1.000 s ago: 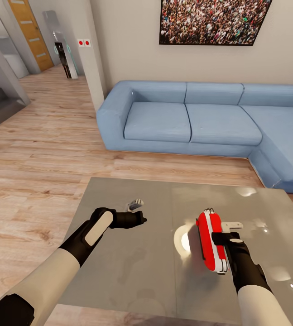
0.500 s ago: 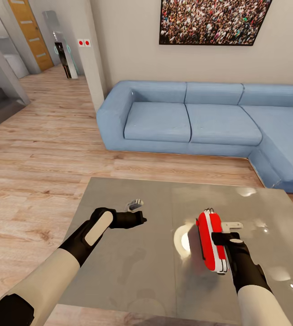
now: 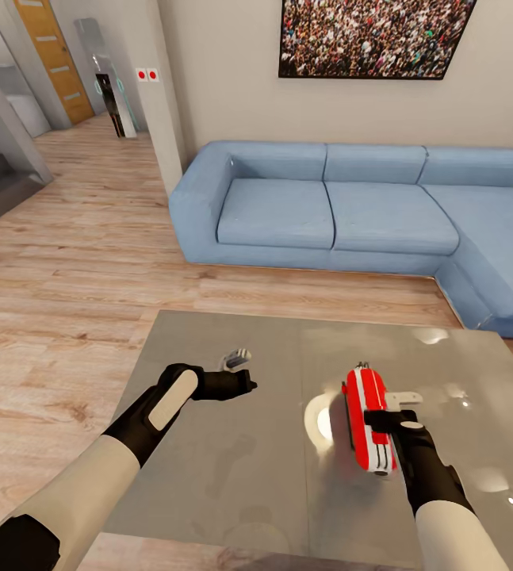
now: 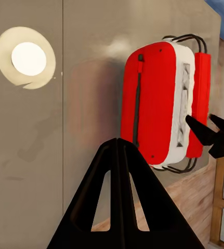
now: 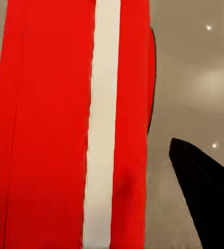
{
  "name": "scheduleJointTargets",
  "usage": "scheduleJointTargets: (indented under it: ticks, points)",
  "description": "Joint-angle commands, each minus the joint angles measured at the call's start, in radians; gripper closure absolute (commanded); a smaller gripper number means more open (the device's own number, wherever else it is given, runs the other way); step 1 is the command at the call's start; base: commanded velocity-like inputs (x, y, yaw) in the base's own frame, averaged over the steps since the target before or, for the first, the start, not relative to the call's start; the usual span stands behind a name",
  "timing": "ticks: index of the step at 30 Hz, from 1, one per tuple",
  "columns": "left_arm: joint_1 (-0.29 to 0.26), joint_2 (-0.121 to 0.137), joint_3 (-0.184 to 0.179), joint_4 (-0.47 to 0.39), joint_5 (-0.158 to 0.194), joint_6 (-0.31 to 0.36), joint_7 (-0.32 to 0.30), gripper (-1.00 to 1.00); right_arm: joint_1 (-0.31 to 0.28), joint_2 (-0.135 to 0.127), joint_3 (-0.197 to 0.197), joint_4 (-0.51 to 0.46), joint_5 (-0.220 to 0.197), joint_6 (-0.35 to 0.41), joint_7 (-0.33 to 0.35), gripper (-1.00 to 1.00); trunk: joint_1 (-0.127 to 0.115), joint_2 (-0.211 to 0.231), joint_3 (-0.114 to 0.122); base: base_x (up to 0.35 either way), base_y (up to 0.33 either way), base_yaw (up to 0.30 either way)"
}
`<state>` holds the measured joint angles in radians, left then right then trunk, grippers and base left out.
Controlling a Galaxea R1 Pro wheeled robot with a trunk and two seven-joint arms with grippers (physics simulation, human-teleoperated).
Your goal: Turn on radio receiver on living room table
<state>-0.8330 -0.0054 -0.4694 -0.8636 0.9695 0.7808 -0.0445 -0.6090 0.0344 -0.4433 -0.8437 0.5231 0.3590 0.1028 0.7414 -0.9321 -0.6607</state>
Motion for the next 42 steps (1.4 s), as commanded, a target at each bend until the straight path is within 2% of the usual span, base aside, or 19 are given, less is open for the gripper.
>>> scheduleJointTargets:
  ticks: [1, 24, 36, 42]
  points:
    - [0.0, 0.0, 0.0, 0.0, 0.0, 0.0, 0.0, 1.0, 0.0, 0.0, 0.0, 0.0, 0.0, 0.0, 0.0, -1.0, 0.0, 0.0, 0.0, 0.0, 0.0, 0.0]
    - [0.0, 0.0, 0.0, 0.0, 0.0, 0.0, 0.0, 1.0, 0.0, 0.001, 0.001, -0.019, 0.003, 0.009, 0.002, -1.0, 0.0, 0.0, 0.0, 0.0, 0.0, 0.0]
    - [0.0, -0.001, 0.0, 0.0, 0.0, 0.0, 0.0, 1.0, 0.0, 0.002, 0.001, -0.114, 0.003, 0.041, 0.017, -1.0, 0.0, 0.0, 0.0, 0.0, 0.0, 0.0]
    - [0.0, 0.0, 0.0, 0.0, 0.0, 0.0, 0.0, 1.0, 0.001, 0.002, 0.003, -0.197, 0.003, 0.106, 0.03, -1.0, 0.0, 0.0, 0.0, 0.0, 0.0, 0.0]
